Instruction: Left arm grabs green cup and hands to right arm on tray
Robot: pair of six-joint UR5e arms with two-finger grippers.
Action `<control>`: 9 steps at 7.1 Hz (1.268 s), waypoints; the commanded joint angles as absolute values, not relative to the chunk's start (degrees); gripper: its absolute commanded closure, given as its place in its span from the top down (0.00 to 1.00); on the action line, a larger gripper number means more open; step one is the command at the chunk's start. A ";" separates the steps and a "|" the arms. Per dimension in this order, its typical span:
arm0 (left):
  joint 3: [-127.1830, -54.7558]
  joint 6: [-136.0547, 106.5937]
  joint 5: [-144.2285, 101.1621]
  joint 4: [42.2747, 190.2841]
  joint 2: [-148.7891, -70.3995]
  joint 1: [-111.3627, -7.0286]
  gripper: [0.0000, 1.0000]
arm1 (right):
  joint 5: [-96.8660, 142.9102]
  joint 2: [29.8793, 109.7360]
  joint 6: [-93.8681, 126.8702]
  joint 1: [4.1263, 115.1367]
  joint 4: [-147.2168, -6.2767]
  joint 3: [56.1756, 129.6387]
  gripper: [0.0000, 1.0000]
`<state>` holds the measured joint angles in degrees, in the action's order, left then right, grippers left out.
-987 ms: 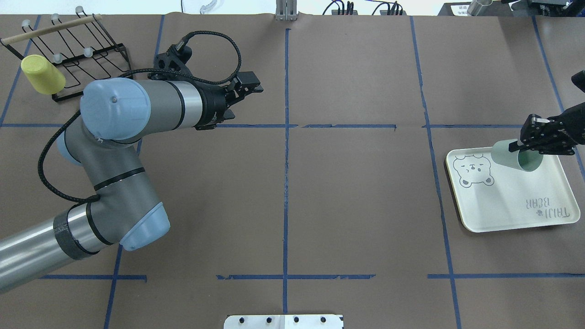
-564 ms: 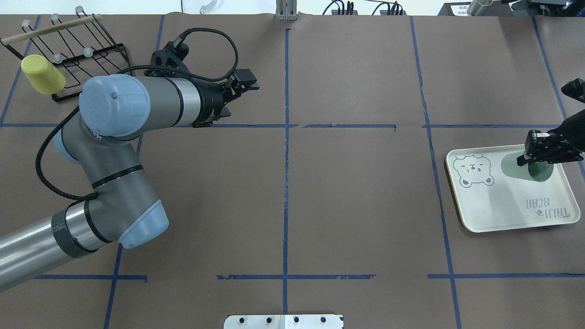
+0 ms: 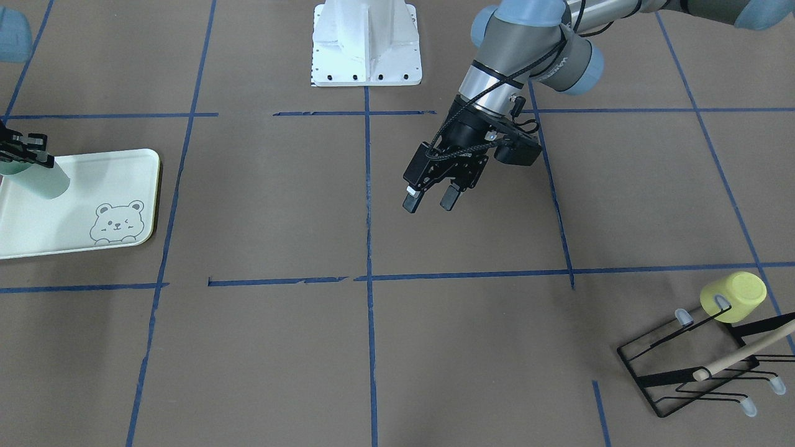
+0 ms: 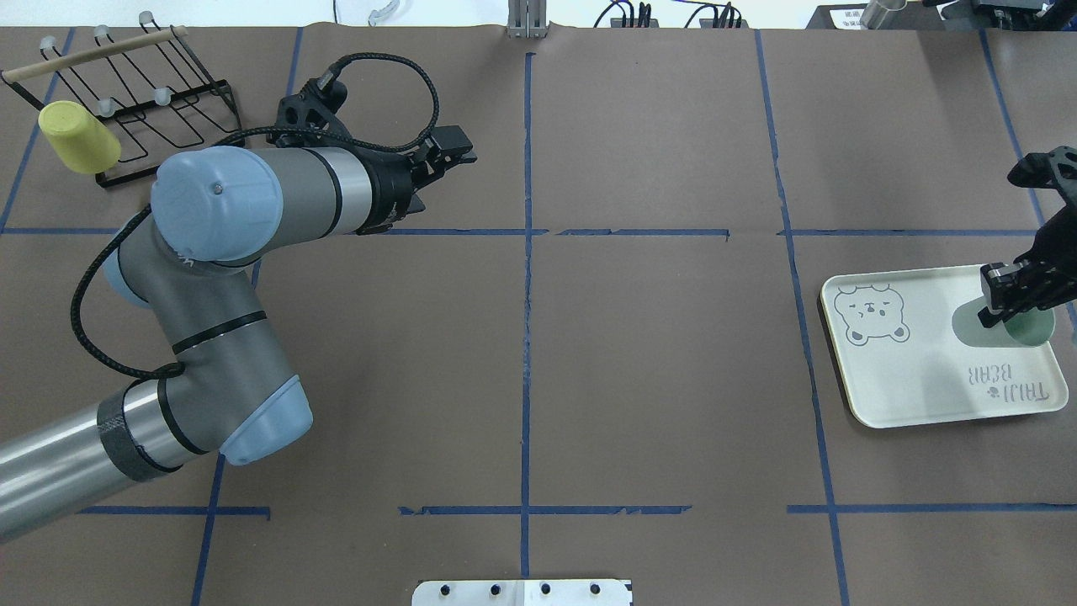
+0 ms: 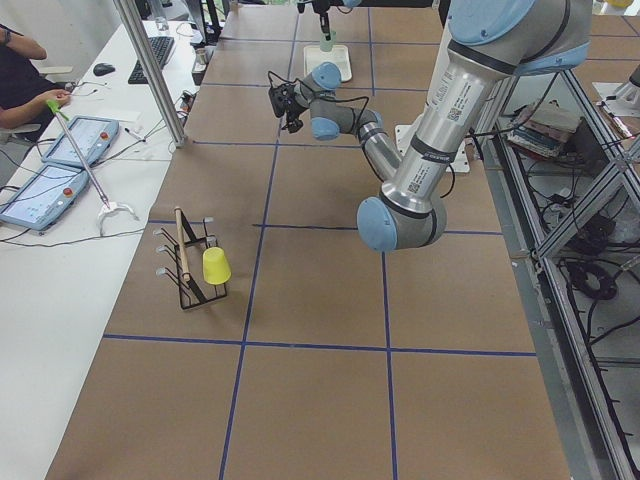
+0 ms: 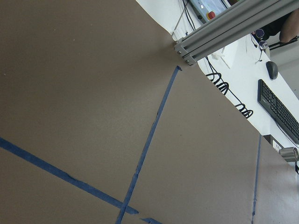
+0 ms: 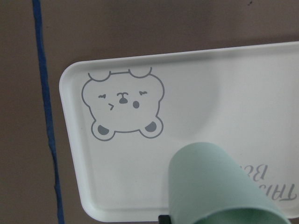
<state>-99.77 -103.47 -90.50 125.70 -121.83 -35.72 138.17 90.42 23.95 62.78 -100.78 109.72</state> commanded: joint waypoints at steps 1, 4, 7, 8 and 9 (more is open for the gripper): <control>-99.84 -103.45 -89.39 125.77 -121.82 -35.60 1.00 | 137.81 88.87 22.59 59.51 -102.04 108.12 0.00; -99.84 -103.45 -89.38 125.77 -121.82 -35.51 1.00 | 134.92 86.84 19.95 60.81 -101.95 104.42 0.00; -99.84 -103.45 -89.38 125.77 -121.82 -35.51 1.00 | 135.00 83.24 19.34 59.59 -101.60 99.50 0.14; -99.84 -103.45 -89.38 125.77 -121.82 -35.51 1.00 | 135.00 82.97 19.34 59.15 -101.60 99.14 0.16; -99.84 -103.45 -89.30 125.77 -121.82 -35.51 1.00 | 134.91 82.97 19.42 58.37 -101.78 99.14 0.20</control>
<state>-99.84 -103.45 -89.36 125.77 -121.82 -35.51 134.98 83.18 19.37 59.14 -101.65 99.42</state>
